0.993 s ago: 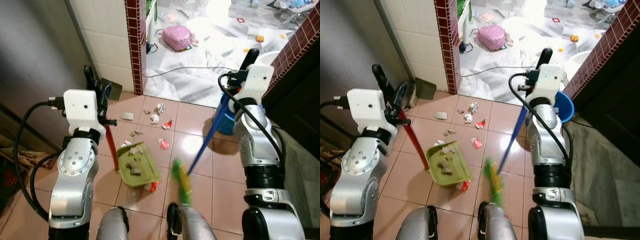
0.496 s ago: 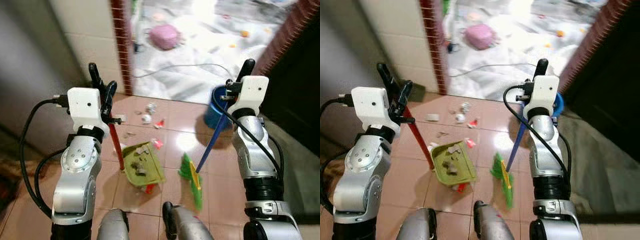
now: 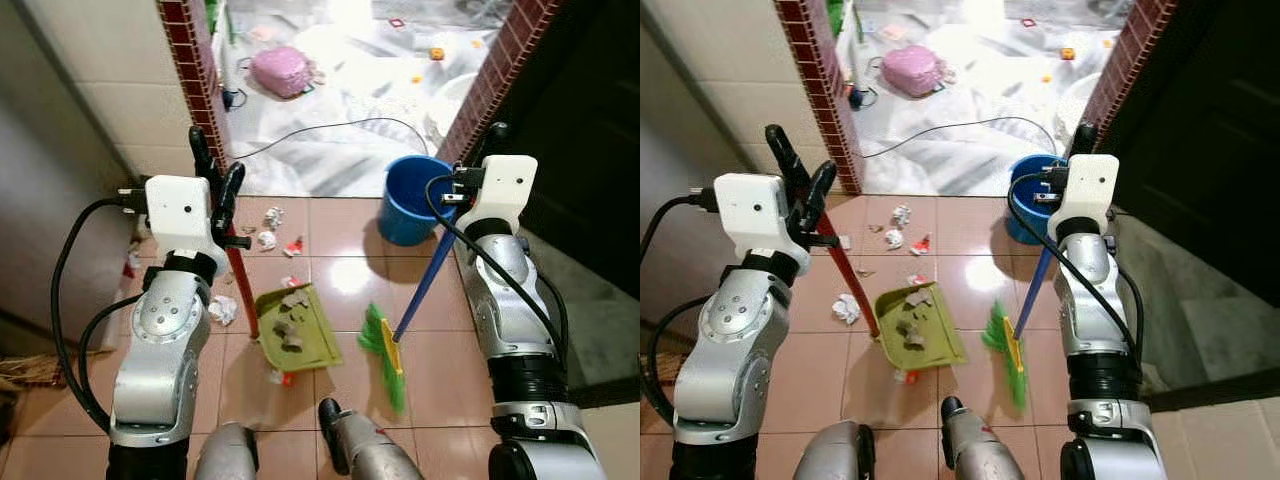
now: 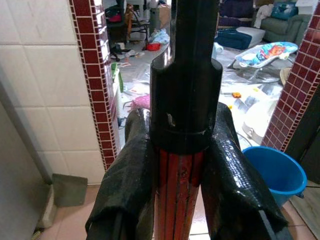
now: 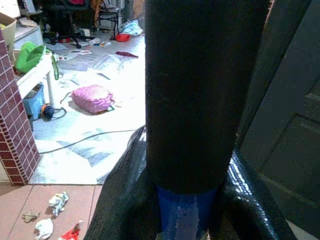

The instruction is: Sweep floor

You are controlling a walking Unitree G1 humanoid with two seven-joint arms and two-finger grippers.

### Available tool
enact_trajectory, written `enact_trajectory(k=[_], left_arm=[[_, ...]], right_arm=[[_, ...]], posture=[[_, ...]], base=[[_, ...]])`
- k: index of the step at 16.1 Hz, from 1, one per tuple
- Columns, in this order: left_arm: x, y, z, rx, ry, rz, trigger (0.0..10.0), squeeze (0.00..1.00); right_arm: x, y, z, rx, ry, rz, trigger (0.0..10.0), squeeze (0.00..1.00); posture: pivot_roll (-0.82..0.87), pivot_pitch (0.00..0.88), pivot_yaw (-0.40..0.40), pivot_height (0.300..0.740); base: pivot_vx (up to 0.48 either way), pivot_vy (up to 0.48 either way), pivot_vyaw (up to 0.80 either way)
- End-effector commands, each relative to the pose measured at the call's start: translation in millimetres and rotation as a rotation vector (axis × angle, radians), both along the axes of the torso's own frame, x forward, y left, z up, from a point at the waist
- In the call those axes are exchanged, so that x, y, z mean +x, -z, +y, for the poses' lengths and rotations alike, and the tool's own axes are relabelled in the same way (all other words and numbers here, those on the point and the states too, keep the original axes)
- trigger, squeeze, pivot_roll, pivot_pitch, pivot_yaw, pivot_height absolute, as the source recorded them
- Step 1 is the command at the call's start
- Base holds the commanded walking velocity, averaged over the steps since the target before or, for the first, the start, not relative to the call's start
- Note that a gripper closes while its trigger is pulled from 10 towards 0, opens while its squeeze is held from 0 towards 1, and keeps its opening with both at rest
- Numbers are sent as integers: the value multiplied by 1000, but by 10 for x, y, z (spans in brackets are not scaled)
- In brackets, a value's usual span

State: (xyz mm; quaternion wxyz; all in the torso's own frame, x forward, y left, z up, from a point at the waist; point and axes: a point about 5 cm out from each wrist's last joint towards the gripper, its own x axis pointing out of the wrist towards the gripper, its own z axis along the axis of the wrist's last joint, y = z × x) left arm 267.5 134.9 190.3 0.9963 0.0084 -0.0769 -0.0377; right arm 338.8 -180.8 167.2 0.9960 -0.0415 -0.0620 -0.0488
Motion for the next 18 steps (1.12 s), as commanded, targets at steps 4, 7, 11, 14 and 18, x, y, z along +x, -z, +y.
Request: enact_trajectory(k=[4,7,11,14,18], left_arm=[[-6,-108,-30,-12,18,-59,10000,0],[-4,-108,-32,-14,19,-60,10000,0],[-4,-102,-39,-18,18,-58,10000,0],[-2,-95,-32,-23,15,-56,10000,0],[19,-120,27,-30,-31,-80,10000,0]], right_arm=[[-14,35,-83,-31,27,15,10000,0],[-18,51,-101,-34,29,22,10000,0],[-15,64,-104,-36,30,26,10000,0],[-20,67,-98,-33,23,23,10000,0],[-26,86,-96,-34,13,28,10000,0]], posture=[[-29,155,-4,740],[-32,157,-2,740],[-34,160,-5,740],[-34,160,-5,740],[-35,156,-8,740]], base=[[0,-180,-800],[0,-160,-800],[0,-240,-800],[0,-242,-683],[0,0,0]])
